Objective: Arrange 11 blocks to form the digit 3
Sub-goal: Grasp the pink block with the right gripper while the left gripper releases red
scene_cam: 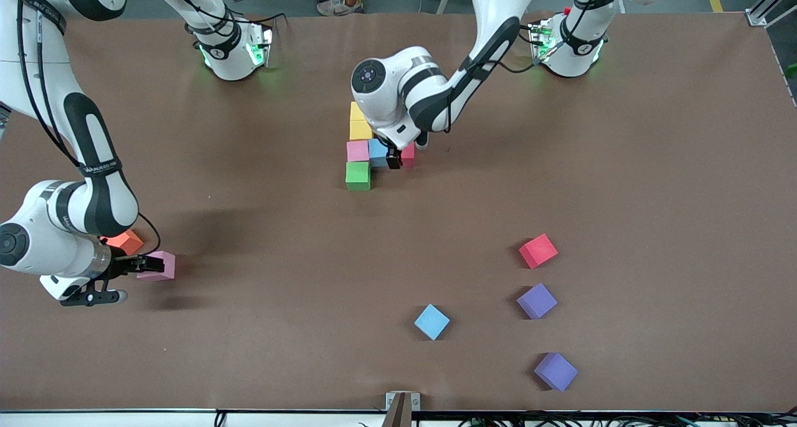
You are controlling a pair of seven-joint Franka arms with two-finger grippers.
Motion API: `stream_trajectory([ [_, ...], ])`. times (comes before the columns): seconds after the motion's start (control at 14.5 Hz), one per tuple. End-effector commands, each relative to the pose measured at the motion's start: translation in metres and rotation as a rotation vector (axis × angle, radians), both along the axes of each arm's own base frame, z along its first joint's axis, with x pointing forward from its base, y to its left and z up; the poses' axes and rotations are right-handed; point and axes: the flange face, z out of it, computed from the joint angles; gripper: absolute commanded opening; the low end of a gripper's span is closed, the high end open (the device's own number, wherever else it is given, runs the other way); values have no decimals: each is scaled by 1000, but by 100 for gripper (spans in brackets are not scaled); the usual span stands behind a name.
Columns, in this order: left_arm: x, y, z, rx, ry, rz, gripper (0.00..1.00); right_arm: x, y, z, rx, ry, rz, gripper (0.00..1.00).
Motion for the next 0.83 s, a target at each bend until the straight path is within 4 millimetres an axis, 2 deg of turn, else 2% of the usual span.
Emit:
stream_trajectory([
  [0.0, 34, 24, 57, 2, -39, -54, 100, 2, 0, -7, -12, 5, 21, 100],
  [0.28, 128, 91, 103, -12, -135, -37, 100, 5, 0, -16, -13, -27, 23, 100],
  [0.48, 183, 143, 119, 1, -188, -24, 100, 6, -1, -22, -12, -38, 24, 95],
  [0.55, 196, 160, 120, 2, -183, -36, 100, 5, -1, -23, -12, -37, 24, 90],
  [0.76, 235, 212, 130, -3, -170, -107, 100, 2, -1, -27, -9, -19, 7, 51],
])
